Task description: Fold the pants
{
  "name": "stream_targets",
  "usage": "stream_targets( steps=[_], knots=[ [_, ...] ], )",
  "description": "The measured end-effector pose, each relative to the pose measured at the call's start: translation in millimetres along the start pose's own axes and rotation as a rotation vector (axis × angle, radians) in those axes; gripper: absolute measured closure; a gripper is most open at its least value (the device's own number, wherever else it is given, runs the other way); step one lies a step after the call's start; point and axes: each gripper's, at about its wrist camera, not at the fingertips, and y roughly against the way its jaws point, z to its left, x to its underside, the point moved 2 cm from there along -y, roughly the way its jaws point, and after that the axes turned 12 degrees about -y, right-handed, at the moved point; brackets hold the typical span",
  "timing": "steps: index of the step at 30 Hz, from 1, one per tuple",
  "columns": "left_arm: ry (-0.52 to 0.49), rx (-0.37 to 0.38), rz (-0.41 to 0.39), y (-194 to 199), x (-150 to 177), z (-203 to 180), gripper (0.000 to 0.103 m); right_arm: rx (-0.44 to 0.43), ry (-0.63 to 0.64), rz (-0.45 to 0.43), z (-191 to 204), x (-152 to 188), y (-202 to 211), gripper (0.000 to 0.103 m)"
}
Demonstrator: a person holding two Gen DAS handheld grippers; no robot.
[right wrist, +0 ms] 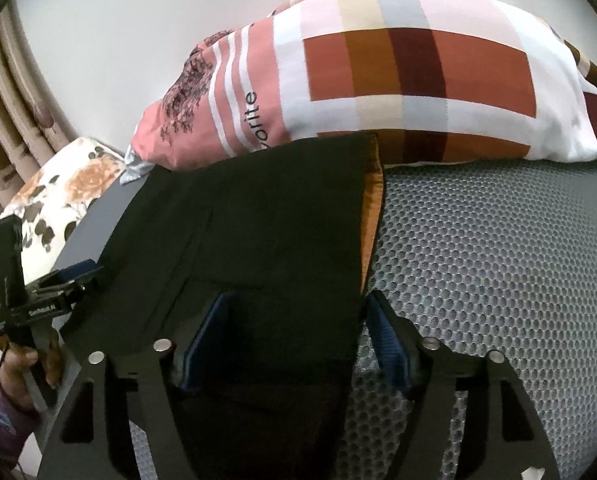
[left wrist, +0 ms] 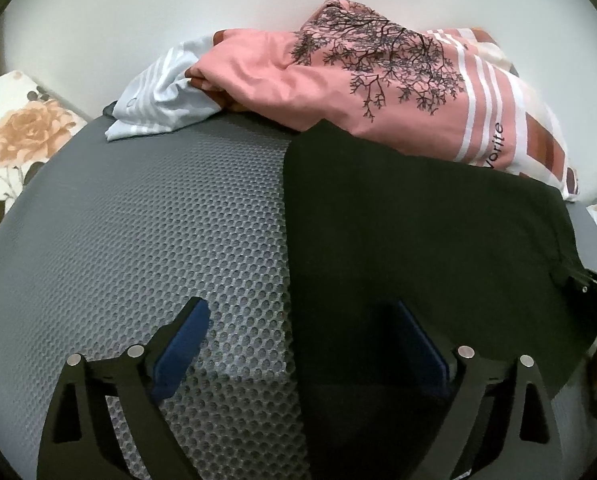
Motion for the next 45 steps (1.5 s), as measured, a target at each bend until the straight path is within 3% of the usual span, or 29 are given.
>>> stream_targets(
  steps=[22, 45],
  knots=[
    [-0.040, -0.084, -0.006, 3.4, 4.8, -6.3, 0.006, 0.011, 0.039, 0.015, 8.2, 3.4, -7.5, 0.021],
    [-0.052, -0.102, -0.007, 4.2, 5.7, -6.1, 0.005, 0.010, 0.041, 0.017, 7.4, 3.1, -7.1, 0.021]
  ],
)
